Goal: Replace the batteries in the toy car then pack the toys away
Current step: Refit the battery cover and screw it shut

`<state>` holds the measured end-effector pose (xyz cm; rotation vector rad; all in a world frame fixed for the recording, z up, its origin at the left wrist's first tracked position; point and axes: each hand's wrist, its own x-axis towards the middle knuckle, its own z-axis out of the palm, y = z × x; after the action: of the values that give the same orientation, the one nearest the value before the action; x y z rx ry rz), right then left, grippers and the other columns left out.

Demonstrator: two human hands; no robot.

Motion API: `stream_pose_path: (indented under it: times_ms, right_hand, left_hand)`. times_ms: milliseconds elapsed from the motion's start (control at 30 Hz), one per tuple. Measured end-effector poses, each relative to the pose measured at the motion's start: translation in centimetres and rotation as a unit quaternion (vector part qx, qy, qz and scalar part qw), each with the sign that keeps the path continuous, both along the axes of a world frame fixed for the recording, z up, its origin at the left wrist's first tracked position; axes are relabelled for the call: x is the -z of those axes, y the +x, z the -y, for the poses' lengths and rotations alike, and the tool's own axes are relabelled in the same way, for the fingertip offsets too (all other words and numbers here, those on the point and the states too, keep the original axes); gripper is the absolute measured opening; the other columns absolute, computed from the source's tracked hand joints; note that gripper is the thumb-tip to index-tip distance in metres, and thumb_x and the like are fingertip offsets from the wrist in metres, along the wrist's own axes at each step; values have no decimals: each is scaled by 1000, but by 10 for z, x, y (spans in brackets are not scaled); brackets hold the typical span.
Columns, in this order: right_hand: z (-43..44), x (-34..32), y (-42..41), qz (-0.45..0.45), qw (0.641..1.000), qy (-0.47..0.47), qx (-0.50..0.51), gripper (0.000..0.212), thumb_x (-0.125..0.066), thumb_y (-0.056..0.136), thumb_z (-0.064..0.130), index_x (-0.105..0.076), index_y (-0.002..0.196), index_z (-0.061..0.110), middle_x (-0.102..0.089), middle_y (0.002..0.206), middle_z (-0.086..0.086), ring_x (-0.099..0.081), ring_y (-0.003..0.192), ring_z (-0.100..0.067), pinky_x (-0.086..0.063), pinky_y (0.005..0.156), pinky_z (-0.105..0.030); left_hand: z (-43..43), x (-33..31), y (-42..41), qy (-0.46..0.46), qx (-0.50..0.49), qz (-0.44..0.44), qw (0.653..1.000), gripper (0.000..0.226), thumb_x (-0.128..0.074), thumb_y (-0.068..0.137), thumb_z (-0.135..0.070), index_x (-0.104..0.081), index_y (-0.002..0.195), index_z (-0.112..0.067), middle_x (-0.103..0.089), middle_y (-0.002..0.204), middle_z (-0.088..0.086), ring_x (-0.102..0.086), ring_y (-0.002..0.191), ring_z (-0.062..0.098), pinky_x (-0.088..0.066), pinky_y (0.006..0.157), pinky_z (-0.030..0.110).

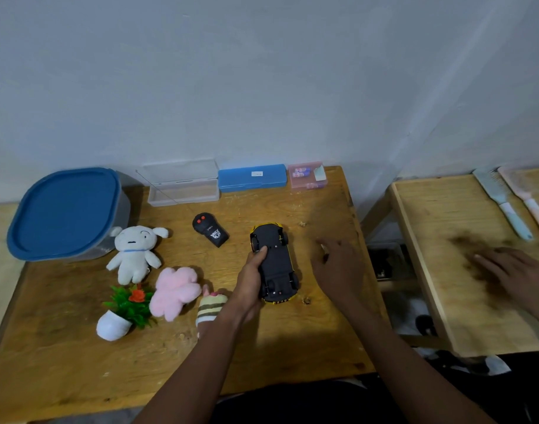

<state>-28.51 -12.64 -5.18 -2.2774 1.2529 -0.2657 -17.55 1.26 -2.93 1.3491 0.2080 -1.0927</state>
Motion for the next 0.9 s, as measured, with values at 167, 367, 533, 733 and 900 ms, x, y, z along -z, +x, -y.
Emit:
stream_pose_path:
  times_ms: [167, 367, 533, 733, 900]
  right_hand:
    - [1, 13, -15, -89, 995, 31, -26, 45, -58, 90, 18, -49, 132, 27, -55, 120, -7, -53, 105, -28, -49, 84, -41]
    - [-1, -14, -5, 62, 990, 123, 10, 38, -66, 87, 15, -57, 122, 24, -64, 96, 4, -63, 87, -16, -43, 65, -28]
    - [-12, -68, 16, 212, 970, 118, -10, 16, -56, 91, 11, -65, 97, 22, -61, 73, 13, -57, 67, 2, -41, 53, -18]
    - [-19, -79, 27, 175, 971, 115, -119, 12, -68, 86, 21, -72, 94, 30, -69, 80, 14, -65, 76, 0, -53, 64, -19]
    - [-24, -81, 32, 180, 969, 103, -136, 9, -73, 85, 23, -77, 93, 24, -64, 77, 26, -62, 83, 8, -43, 68, -5]
  left_hand:
    - [3, -1, -1, 3, 2, -1, 1000, 43, -50, 102, -39, -55, 135, -11, -74, 109, 12, -73, 89, 29, -58, 75, 41]
    - [4, -7, 2, 9, -7, 16, 1000, 43, -48, 104, -37, -53, 136, -9, -71, 108, 14, -71, 84, 29, -60, 71, 39]
    - [0, -9, 8, 28, -36, 40, 998, 42, -48, 104, -35, -52, 134, -7, -69, 110, 17, -68, 87, 31, -59, 70, 38]
    - [-6, -11, 14, 34, -52, 67, 996, 40, -47, 105, -33, -51, 134, -7, -67, 119, 20, -67, 95, 32, -56, 75, 37]
    - [-11, -13, 15, 30, -46, 79, 995, 37, -45, 105, -36, -52, 132, -12, -68, 115, 13, -68, 93, 27, -56, 71, 34]
